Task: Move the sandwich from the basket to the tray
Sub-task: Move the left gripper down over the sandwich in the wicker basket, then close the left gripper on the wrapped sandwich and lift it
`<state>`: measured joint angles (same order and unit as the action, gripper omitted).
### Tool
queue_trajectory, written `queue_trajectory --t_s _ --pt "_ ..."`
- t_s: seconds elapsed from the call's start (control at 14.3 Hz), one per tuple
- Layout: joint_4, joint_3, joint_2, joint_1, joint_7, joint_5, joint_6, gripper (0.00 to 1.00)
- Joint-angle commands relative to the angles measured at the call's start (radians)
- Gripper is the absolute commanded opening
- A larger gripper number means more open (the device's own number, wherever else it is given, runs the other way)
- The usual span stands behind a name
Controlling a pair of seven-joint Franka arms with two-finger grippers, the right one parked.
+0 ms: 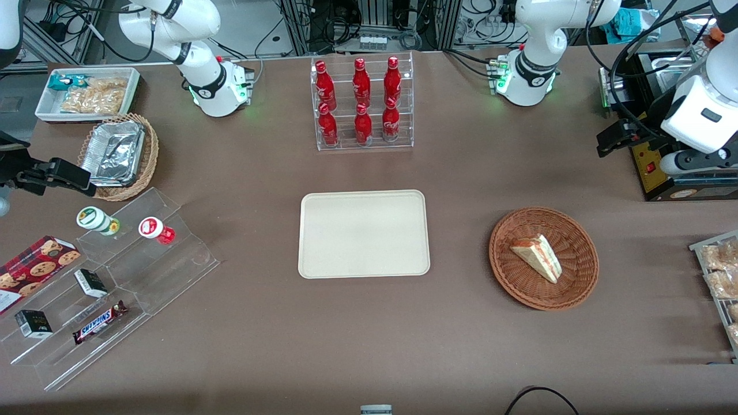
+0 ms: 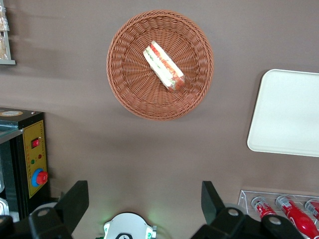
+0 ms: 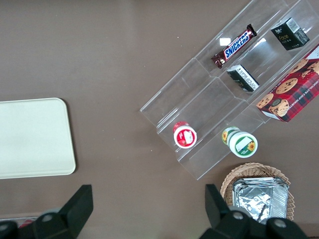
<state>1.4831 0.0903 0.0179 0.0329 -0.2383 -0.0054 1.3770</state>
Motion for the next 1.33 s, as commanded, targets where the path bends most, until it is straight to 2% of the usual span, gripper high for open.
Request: queue_trajectory --t_s 0.0,0.28,0.42,0.63,0.84,1.05,1.26 --pt "-0.006 0.005 -0.01 -0.01 0.019 0.002 -0.021 1.0" --pt "-0.009 0.005 -0.001 -0.01 -0.007 -0.007 -0.018 1.0" --pt "-0.004 0.005 0.043 -0.008 -0.12 -0.002 -0.007 1.0" --pt "0.008 0.006 0.16 -0.002 -0.251 0.001 0.069 1.0" --pt "0.008 0.005 0.291 -0.002 -0.308 0.005 0.148 1.0" --pt "0.005 0.006 0.425 -0.001 -0.436 0.008 0.287 1.0" --pt "0.008 0.005 0.516 -0.001 -0.539 0.008 0.367 1.0"
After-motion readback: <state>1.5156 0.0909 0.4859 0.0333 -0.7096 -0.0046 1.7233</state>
